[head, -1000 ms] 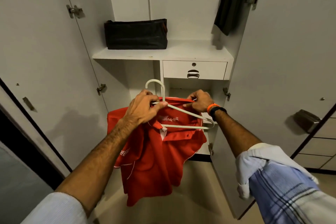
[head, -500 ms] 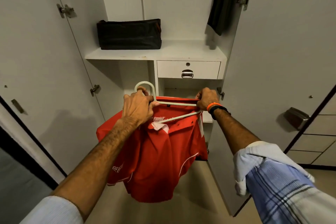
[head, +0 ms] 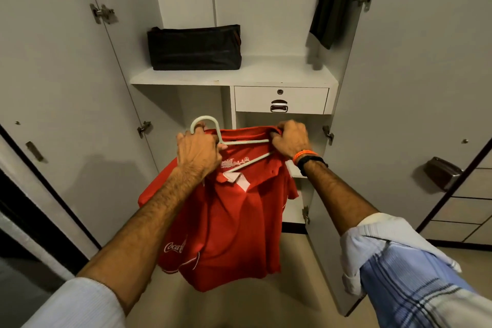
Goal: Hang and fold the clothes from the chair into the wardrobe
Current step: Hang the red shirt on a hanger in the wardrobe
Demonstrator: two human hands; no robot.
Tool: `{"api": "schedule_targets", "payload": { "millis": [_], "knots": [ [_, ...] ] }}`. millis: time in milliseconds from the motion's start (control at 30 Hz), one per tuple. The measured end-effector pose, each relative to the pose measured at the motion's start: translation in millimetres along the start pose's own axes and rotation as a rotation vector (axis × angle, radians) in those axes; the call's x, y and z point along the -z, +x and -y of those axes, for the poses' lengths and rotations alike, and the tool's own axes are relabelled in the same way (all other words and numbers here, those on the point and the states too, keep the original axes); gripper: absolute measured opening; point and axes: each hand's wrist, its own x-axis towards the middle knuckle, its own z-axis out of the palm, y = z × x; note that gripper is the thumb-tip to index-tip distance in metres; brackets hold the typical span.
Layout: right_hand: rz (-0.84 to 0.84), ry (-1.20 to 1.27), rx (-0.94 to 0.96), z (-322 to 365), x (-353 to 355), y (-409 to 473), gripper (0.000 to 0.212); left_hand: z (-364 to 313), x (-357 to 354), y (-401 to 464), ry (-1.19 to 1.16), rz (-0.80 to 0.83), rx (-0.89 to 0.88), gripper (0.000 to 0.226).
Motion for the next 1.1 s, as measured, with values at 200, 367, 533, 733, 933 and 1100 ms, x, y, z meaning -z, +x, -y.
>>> {"api": "schedule_targets", "payload": {
  "millis": [200, 367, 533, 733, 933, 1100],
  "knots": [
    [0.086, 0.114, 0.034, 33, -4, 2, 0.032, -12, -1, 1, 0.016, -0.044, -0.093, 0.041],
    [0.129, 0.163, 0.162, 54, -6, -3, 0.025, -20, 3, 2, 0.043, -0.069, -0.196, 0.043],
    [0.319, 0.129, 0.295, 42, 7, -2, 0.034, -13, 4, 2, 0.011, -0.060, -0.186, 0.045],
    [0.457, 0.144, 0.322, 15, -3, -8, 0.039, -11, -4, 0, -0.041, -0.055, -0.182, 0.045],
    [0.260, 0.206, 0.286, 4, -17, -10, 0.050, -5, -17, 6, -0.209, -0.054, -0.186, 0.043],
    [0.164, 0.404, 0.203, -11, -10, -5, 0.033, 9, -26, -2, -0.518, -0.022, -0.117, 0.063]
  ]
}}
